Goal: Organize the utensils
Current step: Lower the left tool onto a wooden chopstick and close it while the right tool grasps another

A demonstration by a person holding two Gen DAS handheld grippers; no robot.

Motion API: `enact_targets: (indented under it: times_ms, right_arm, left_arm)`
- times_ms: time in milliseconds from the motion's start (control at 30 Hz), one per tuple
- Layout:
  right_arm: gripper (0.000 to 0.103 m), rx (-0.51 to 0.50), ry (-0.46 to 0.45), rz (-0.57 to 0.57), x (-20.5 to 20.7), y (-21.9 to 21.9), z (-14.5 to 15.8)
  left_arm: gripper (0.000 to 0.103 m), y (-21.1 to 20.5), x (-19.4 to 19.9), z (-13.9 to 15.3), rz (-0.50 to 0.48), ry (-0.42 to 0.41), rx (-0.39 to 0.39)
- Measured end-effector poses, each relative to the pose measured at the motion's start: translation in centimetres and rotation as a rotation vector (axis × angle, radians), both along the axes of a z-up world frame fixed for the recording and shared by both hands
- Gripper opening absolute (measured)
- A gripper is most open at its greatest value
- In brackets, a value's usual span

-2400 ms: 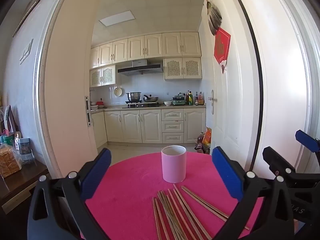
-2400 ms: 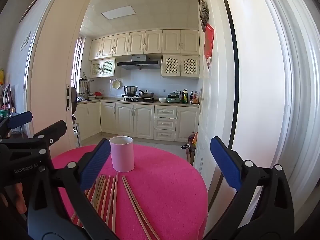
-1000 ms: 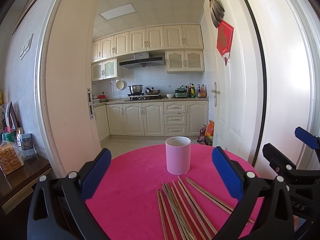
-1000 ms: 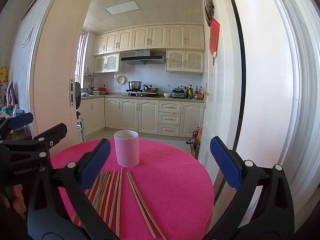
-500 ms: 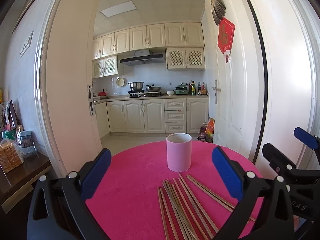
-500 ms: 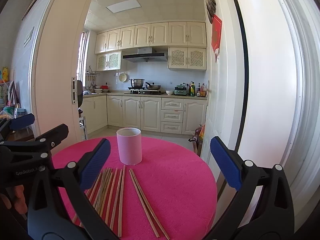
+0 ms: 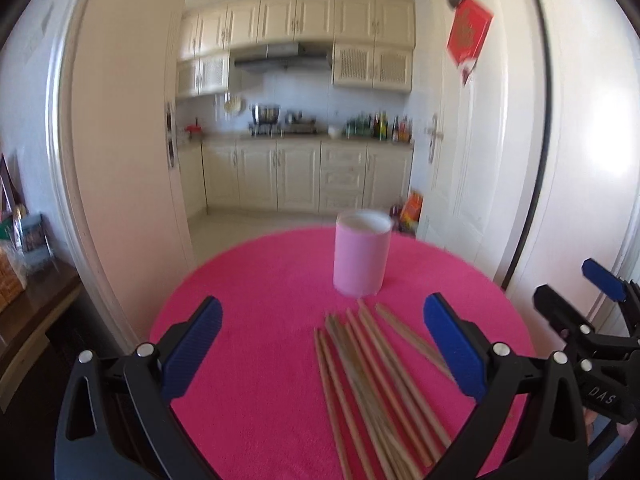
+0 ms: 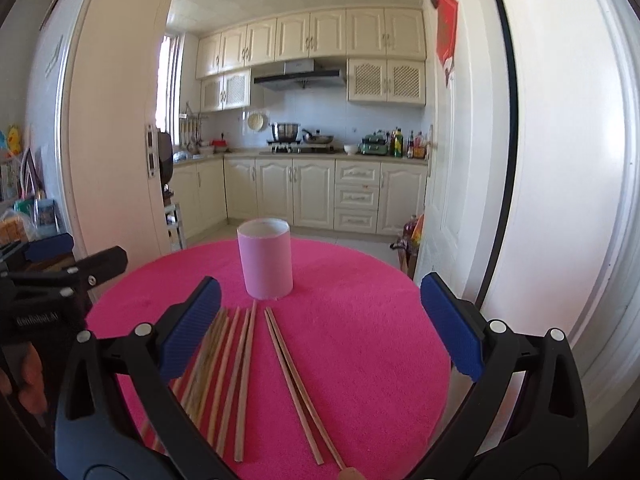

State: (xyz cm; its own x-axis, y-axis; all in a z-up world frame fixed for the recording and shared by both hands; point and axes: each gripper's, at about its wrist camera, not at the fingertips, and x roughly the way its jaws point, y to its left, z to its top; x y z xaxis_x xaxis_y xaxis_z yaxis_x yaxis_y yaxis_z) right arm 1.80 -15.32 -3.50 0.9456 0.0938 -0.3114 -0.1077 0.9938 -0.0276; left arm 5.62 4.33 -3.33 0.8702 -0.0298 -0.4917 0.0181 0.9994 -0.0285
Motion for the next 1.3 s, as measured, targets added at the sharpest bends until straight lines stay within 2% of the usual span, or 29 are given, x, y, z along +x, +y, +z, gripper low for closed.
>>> enact_targets:
  times_ms: [133,233,267,400,467,533,667,733,800,867,967,1033,1100,1300]
  right_arm:
    - [0.097,-0.038,0.097,0.032,2.5,-0.2,-1.2]
    - [0.097,-0.077,0.164,0.052,4.4,-0.1,-2.0]
    - [0.097,-0.086,0.189,0.063,5.0,-0.1,-2.3]
    - [0.095,-0.089,0.307,0.127,7.2,-0.3,-3.5]
    - [0.093,-0.072,0.376,0.17,8.2,-0.3,-4.2]
    - [0.091,-0.07,0.432,0.2,9.2,-0.2,-4.7]
    - [0.081,-0.089,0.544,0.256,11.3,0.3,-5.5]
    - [0.073,-0.104,0.599,0.283,12.2,0.6,-5.8]
    - [0.057,-0.131,0.642,0.309,12.9,1.1,-5.9]
    - [0.048,-0.157,0.69,0.327,13.6,1.5,-6.2]
    - [0.035,-0.196,0.753,0.343,14.7,2.0,-6.8]
    - [0.035,-0.222,0.783,0.351,15.1,2.2,-7.1]
    - [0.033,-0.239,0.813,0.369,15.5,2.3,-7.6]
    - [0.027,-0.271,0.882,0.395,16.3,3.0,-8.6]
  left_arm:
    - [0.097,0.9,3.6,-2.7,-0.02,0.228,0.032]
    - [0.085,1.0,5.0,-5.0,-0.04,0.33,0.067]
    - [0.083,1.0,5.5,-5.8,-0.048,0.364,0.072]
    - [0.064,1.1,6.8,-8.2,-0.062,0.468,0.087]
    - [0.062,1.2,7.2,-8.8,-0.065,0.504,0.085]
    - [0.059,1.3,7.6,-9.4,-0.07,0.533,0.084]
    - [0.058,1.3,8.3,-10.5,-0.08,0.581,0.091]
    - [0.058,1.1,8.7,-11.2,-0.095,0.603,0.097]
    - [0.058,0.3,9.3,-11.3,-0.096,0.615,0.116]
    - [0.055,0.4,9.6,-11.1,-0.1,0.625,0.107]
    - [0.041,0.6,9.9,-10.8,-0.108,0.637,0.096]
    - [0.027,0.8,9.9,-10.7,-0.106,0.64,0.091]
    - [0.02,1.1,9.9,-10.6,-0.104,0.644,0.075]
    - [0.01,2.1,10.5,-10.6,-0.096,0.652,0.016]
